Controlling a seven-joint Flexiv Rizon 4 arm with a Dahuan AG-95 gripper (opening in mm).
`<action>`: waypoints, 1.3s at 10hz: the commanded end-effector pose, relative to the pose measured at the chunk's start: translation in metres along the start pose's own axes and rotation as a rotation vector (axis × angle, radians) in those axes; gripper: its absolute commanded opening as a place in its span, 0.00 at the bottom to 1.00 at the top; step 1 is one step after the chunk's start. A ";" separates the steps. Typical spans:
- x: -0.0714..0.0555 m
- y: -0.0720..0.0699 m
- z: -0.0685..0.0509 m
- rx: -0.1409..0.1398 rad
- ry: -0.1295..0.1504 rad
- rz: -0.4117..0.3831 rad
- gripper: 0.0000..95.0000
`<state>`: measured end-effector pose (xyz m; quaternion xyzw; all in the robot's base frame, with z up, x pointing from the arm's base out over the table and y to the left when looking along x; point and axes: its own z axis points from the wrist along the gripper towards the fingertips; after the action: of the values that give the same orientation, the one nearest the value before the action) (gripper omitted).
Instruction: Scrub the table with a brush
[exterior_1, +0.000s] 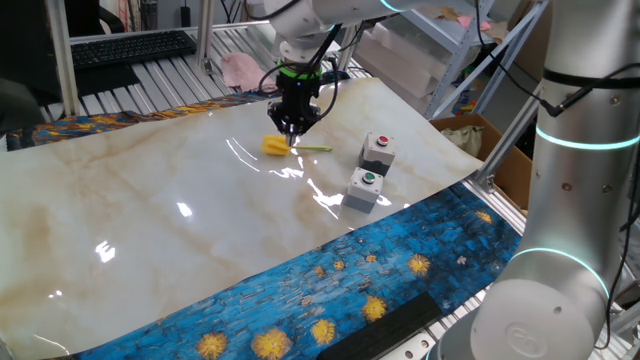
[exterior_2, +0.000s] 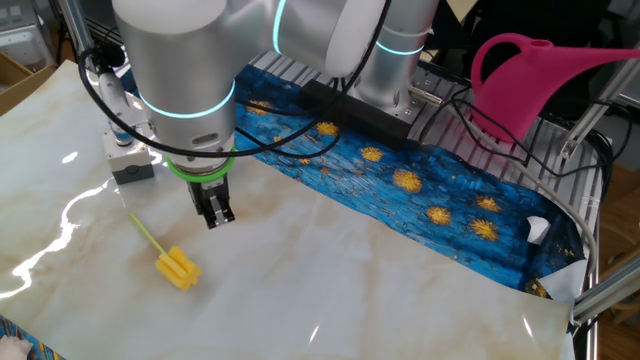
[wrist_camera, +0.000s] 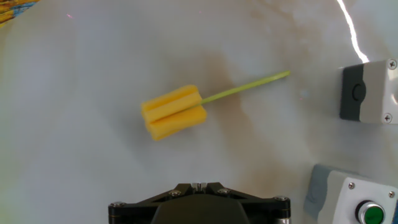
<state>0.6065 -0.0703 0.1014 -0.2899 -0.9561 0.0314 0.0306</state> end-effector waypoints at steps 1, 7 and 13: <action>0.000 0.000 -0.001 -0.031 0.021 -0.006 0.00; 0.000 0.000 -0.001 -0.049 0.033 0.082 0.00; 0.000 0.000 -0.001 -0.084 0.042 0.110 0.00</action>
<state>0.6044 -0.0707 0.1026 -0.3301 -0.9433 -0.0194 0.0287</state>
